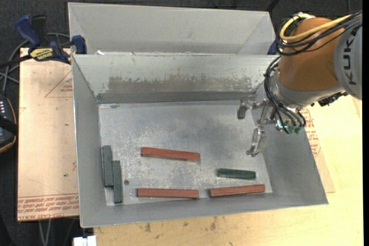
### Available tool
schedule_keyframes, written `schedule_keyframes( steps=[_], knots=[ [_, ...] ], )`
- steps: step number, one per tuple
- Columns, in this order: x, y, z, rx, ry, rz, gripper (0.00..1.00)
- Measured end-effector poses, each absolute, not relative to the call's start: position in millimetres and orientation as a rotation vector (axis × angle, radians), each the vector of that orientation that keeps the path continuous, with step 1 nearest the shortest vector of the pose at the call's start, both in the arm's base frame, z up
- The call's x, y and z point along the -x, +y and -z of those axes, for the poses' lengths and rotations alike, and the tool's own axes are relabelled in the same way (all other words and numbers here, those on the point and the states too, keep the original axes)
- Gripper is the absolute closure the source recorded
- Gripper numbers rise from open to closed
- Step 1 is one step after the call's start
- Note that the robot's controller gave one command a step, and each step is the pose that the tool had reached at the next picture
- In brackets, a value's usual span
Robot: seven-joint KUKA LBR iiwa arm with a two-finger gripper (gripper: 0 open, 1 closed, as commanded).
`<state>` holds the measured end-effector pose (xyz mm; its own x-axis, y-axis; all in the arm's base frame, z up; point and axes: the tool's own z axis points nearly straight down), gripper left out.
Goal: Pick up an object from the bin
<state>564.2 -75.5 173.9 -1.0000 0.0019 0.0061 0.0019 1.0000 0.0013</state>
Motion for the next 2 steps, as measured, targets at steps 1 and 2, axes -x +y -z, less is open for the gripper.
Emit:
schedule_keyframes(
  steps=[1, 2],
  knots=[
    [-509.3, -42.9, -66.4, -0.155, -3.131, 0.003, 0.00],
    [-512.6, -43.6, -72.1, -0.157, -3.138, 0.001, 1.00]
  ],
)
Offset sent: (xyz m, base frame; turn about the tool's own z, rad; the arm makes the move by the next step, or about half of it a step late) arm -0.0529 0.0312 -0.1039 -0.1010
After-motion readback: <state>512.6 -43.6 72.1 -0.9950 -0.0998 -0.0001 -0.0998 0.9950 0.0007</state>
